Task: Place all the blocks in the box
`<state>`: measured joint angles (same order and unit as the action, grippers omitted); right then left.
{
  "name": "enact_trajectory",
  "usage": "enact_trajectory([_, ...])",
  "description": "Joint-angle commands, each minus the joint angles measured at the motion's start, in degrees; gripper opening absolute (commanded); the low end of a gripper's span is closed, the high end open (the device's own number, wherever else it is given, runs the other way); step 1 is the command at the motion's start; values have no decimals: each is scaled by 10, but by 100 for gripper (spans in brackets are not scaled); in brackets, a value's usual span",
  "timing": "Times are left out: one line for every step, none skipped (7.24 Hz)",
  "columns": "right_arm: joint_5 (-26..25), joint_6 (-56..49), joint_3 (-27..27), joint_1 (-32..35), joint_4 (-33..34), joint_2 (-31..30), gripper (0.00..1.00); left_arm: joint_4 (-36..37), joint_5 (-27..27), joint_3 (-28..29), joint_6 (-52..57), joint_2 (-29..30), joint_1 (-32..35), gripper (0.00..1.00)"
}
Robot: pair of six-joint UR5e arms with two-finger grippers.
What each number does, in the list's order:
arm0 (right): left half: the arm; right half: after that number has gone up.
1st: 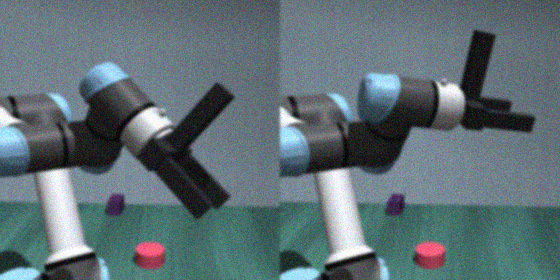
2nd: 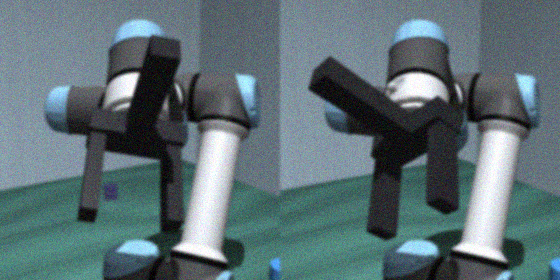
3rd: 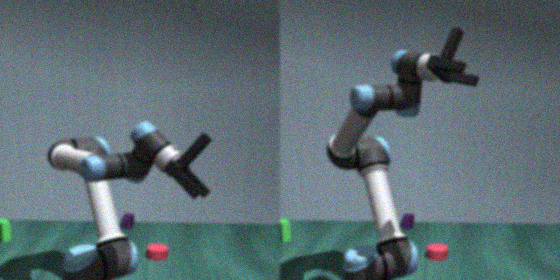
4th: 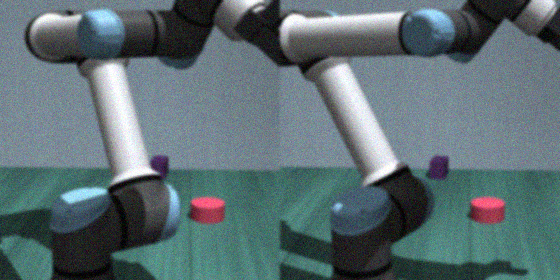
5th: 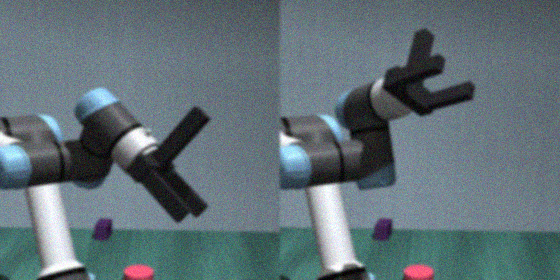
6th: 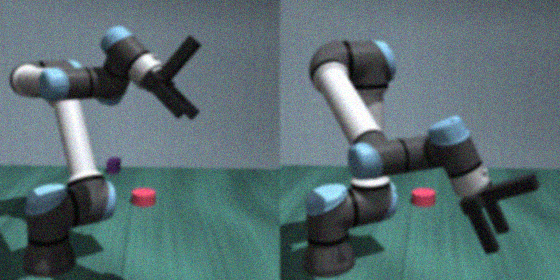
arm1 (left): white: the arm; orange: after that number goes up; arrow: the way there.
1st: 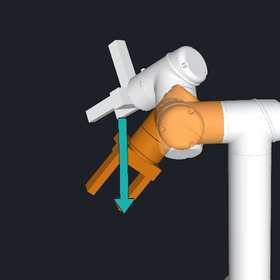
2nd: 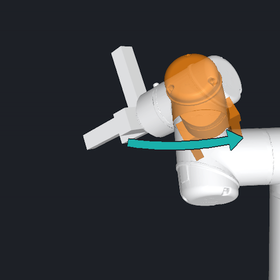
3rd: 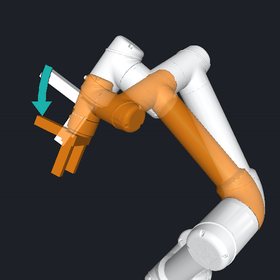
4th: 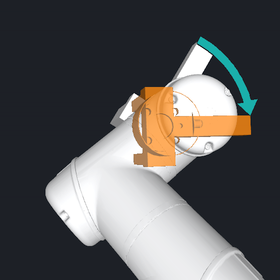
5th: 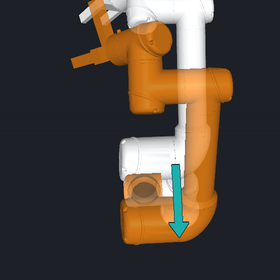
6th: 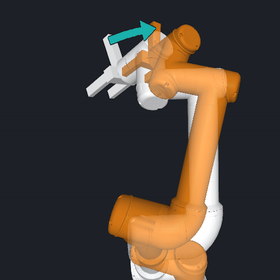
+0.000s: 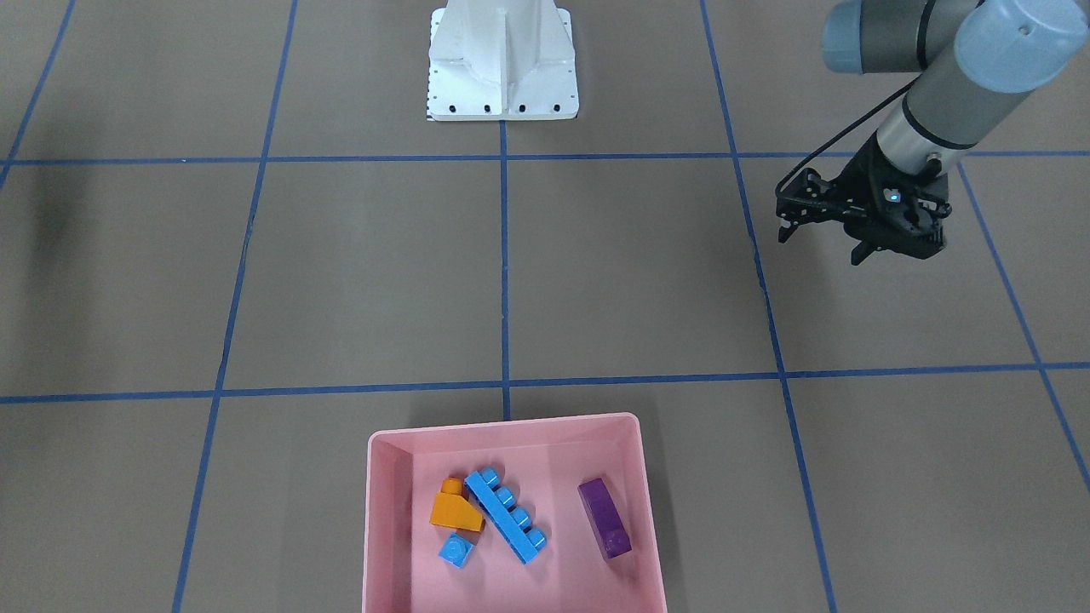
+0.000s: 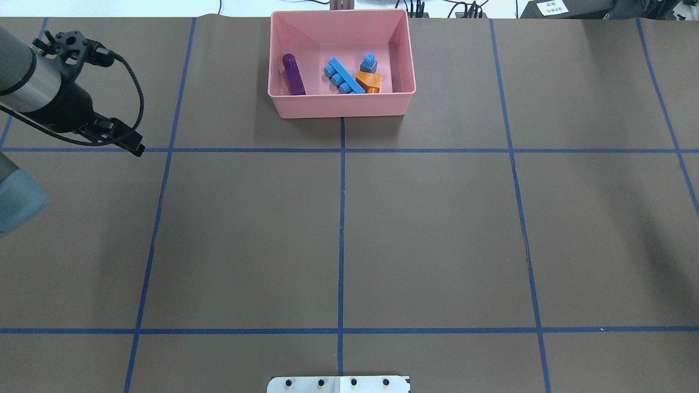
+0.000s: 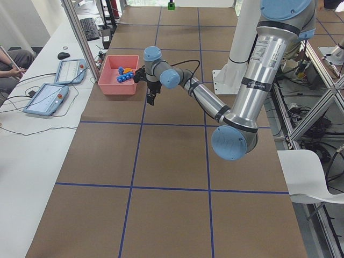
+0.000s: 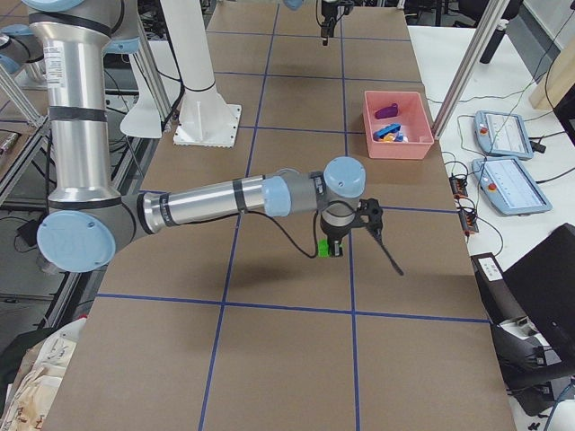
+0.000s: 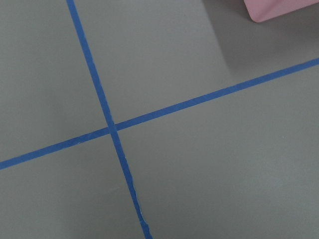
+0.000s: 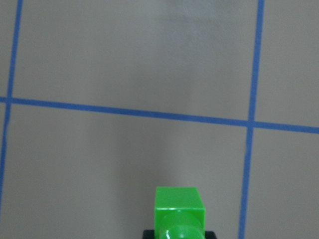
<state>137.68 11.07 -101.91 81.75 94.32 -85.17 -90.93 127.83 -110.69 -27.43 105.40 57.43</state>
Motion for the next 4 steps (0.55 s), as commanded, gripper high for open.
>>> enact_trajectory([-1,155,21,-73,12,124,0,2,4,-1,105,-42,61,100])
enact_trajectory([-2,224,37,-109,12,181,0,7,15,4,179,-64,99,100])
enact_trajectory([-2,283,69,-133,12,245,0,42,42,7,230,-68,136,100])
enact_trajectory([-4,320,103,-155,12,297,0,55,51,7,243,-69,145,100])
